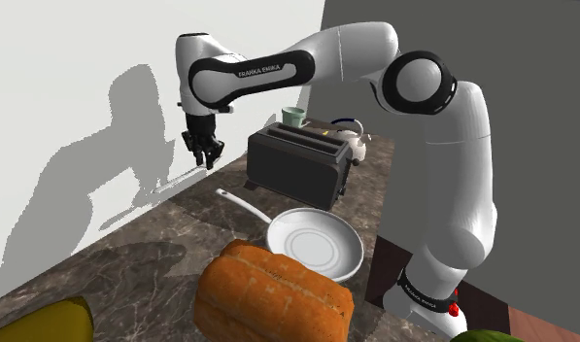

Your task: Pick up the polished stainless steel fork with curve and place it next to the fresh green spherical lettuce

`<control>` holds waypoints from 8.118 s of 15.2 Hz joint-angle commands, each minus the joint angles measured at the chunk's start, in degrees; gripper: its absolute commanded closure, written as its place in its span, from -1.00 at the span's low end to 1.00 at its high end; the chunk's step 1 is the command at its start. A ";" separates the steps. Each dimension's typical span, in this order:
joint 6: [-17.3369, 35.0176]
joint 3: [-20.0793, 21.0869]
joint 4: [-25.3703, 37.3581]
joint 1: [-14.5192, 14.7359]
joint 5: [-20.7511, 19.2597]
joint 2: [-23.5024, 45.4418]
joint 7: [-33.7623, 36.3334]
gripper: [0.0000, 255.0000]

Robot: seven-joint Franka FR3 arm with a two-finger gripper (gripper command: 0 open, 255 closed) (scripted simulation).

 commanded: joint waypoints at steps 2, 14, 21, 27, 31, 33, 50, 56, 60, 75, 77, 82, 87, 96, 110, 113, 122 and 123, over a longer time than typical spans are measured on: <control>-2.13 0.19 1.79 0.21 0.30 -0.38 -0.24 1.00; -11.26 0.52 11.06 1.44 0.72 -0.45 -1.41 1.00; -17.37 0.50 18.49 2.91 0.28 0.79 -1.99 1.00; -19.65 0.93 18.84 2.73 1.03 -1.28 -2.00 1.00; -14.04 2.57 2.15 -1.67 6.44 -13.40 -1.77 1.00; -12.16 2.93 -4.46 -2.99 9.22 -18.91 -2.20 1.00; -12.20 -0.59 -40.75 2.12 28.28 -59.68 -6.15 1.00; -17.17 -1.55 -48.03 7.14 32.33 -72.12 -4.55 1.00; -21.48 -1.68 -51.50 10.74 34.73 -79.93 -2.44 1.00; -41.13 1.79 -54.31 23.62 45.44 -103.50 11.86 1.00; -43.76 2.63 -53.50 24.95 47.35 -105.75 14.38 1.00; -49.98 4.83 -50.38 27.67 52.72 -110.38 21.21 1.00; -55.53 6.98 -45.87 29.34 58.96 -113.67 28.72 1.00; -63.12 10.33 -34.78 29.99 72.29 -116.49 44.31 1.00; -64.46 15.19 -28.86 30.88 86.58 -120.44 58.71 1.00; -63.85 16.23 -31.07 31.73 87.68 -122.40 58.70 1.00; -62.13 19.86 -37.12 34.40 91.53 -128.05 59.09 1.00; -61.95 20.31 -37.74 34.72 92.00 -128.66 59.18 1.00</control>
